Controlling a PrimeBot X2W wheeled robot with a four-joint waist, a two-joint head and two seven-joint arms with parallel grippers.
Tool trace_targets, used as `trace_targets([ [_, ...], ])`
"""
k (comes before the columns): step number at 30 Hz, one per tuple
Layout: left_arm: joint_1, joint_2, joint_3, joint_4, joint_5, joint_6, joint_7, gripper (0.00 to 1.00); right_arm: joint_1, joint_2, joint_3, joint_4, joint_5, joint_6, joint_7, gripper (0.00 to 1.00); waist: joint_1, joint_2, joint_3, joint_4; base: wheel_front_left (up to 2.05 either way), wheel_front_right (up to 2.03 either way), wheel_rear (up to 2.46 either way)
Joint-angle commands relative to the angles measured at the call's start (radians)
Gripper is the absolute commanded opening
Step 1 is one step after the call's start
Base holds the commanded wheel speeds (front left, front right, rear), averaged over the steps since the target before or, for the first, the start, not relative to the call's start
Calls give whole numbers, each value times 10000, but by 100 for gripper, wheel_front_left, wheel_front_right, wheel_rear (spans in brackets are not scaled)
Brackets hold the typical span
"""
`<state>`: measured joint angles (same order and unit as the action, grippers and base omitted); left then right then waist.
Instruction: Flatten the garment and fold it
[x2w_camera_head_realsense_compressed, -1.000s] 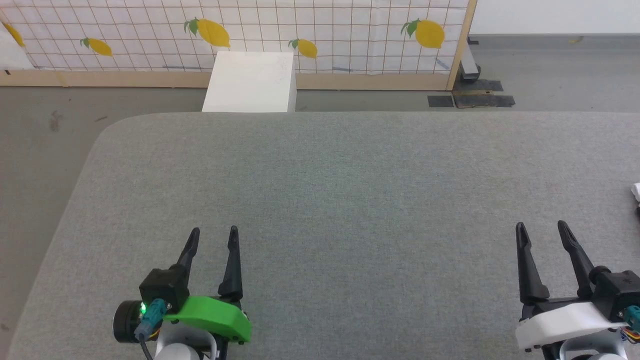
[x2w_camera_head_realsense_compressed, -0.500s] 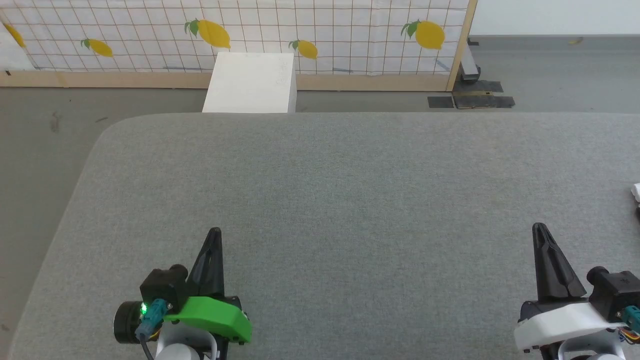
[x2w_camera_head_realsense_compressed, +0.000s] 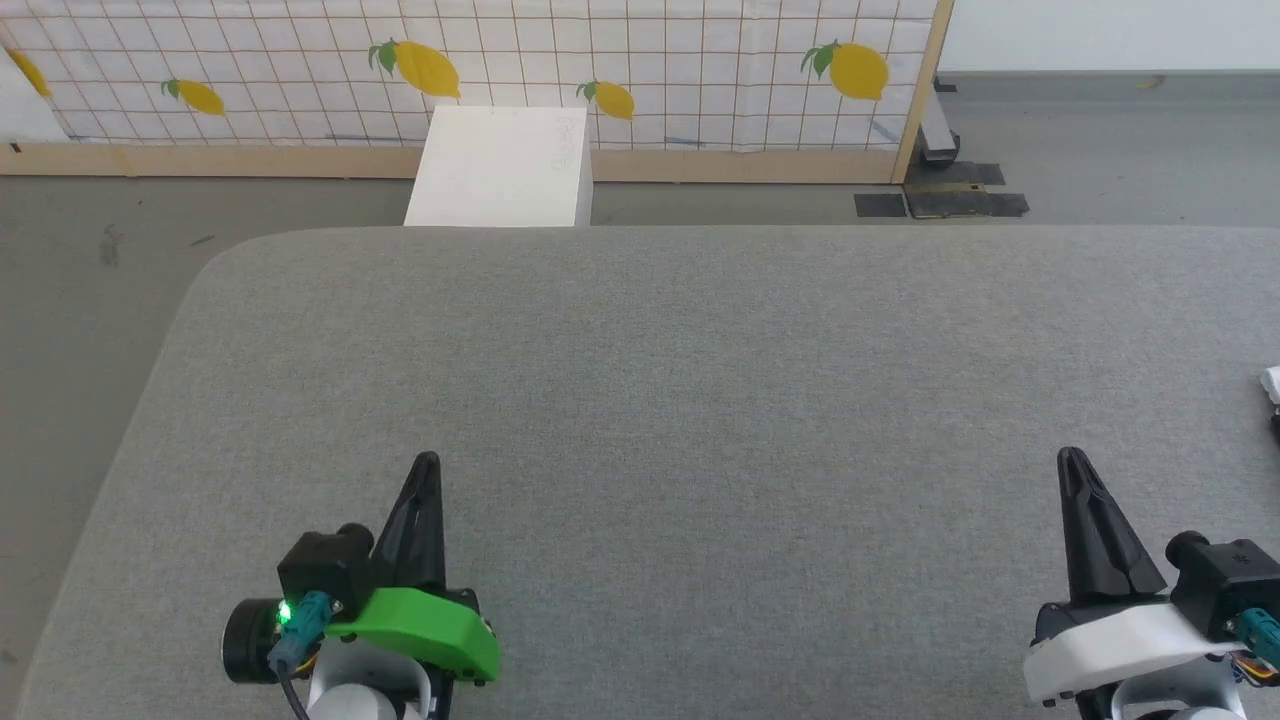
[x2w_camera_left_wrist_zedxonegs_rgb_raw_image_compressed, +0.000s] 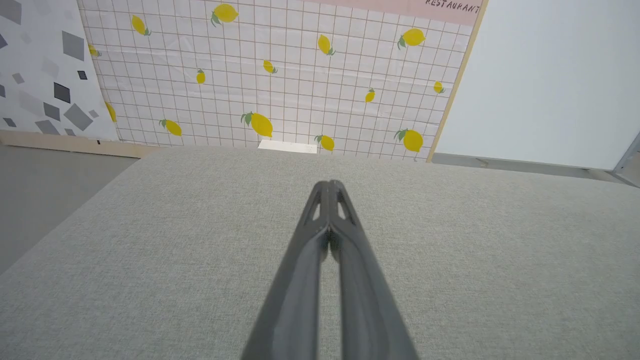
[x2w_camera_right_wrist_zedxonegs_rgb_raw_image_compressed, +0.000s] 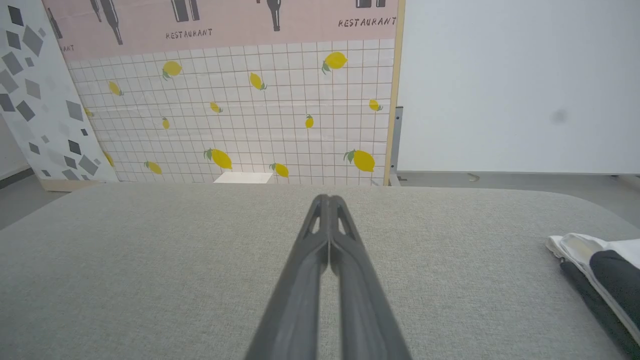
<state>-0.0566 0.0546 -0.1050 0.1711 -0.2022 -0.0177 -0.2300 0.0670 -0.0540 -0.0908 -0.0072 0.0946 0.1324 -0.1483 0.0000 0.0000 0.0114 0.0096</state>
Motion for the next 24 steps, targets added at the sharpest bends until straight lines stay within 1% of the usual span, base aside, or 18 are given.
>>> trace_targets([
  [1,70,-5,61,-79,163,22,53,0,-77,5,45,9,-99,-2,58,0,0,0,-2,-1,0,0,0],
  [24,172,-13,264,-414,545,54,514,0,-199,11,222,22,-273,-5,350,0,0,0,-25,-21,0,0,0],
])
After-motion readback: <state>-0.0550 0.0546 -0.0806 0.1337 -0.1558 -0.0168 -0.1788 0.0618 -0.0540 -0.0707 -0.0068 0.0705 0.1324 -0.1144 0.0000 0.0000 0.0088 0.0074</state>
